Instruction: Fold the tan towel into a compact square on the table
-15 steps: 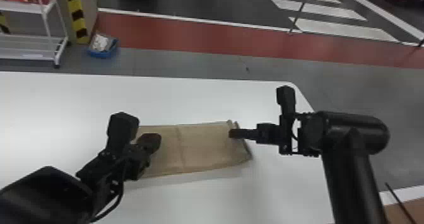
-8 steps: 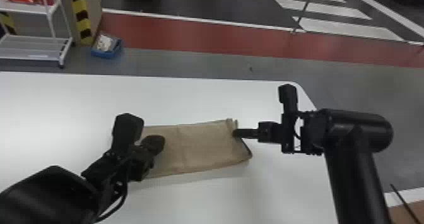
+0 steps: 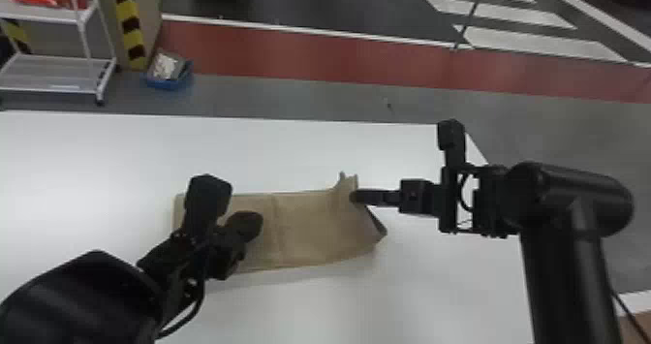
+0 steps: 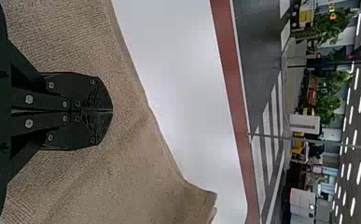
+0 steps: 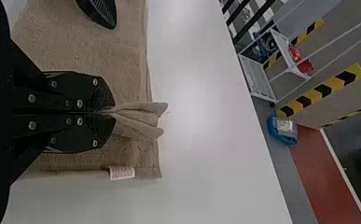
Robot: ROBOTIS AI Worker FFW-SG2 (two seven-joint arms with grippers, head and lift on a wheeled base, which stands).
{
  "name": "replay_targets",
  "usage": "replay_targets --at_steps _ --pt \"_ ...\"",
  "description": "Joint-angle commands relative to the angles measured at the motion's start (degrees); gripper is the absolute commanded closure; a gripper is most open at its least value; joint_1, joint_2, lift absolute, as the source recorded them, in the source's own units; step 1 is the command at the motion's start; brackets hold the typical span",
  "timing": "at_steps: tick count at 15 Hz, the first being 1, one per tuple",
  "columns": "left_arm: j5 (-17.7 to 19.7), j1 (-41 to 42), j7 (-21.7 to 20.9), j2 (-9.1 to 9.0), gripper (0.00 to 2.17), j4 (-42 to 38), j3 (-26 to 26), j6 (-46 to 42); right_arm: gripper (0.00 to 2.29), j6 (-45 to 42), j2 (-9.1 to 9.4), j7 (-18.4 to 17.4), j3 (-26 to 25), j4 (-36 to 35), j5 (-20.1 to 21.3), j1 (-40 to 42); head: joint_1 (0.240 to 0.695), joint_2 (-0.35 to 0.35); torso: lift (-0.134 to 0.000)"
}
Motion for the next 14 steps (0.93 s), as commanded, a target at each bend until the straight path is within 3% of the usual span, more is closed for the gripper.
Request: replay_targets --at_steps 1,3,4,5,6,14 --pt "-0.13 -0.37 -0.25 -0.68 1.95 0.88 -0.47 0.37 1.12 2.12 0.24 -0.79 0.07 -3.16 -1.88 0.0 0.695 -0.229 -0.123" --pt "-0.75 -0.37 -0.16 -1.03 1.95 0.88 -0.82 1.43 1.07 4.23 0.68 -2.46 0.86 -4.13 3.22 0.27 0.695 -0.222 -0.123" --pt "-0.57 -0.37 -0.16 -0.95 1.95 0.79 -0.73 2.48 0.59 3.7 0.77 -2.55 0.86 -4.13 5.24 0.35 0.695 -0.225 -0.123" --pt "-0.57 -0.37 -0.25 -0.95 1.95 0.88 -0.64 2.48 0.27 3.35 0.68 -2.46 0.77 -3.34 5.59 0.35 0.695 -0.233 -0.123" --pt "-0.66 -0.37 -0.25 -0.86 1.95 0.88 -0.47 2.48 0.11 3.35 0.68 -2.46 0.5 -2.37 6.56 0.35 0.695 -0.24 -0.123" --pt "-0.57 -0.28 -0.25 -0.86 1.95 0.61 -0.73 2.66 0.13 5.11 0.33 -1.67 2.0 4.22 11.22 -2.28 0.695 -0.282 -0.123"
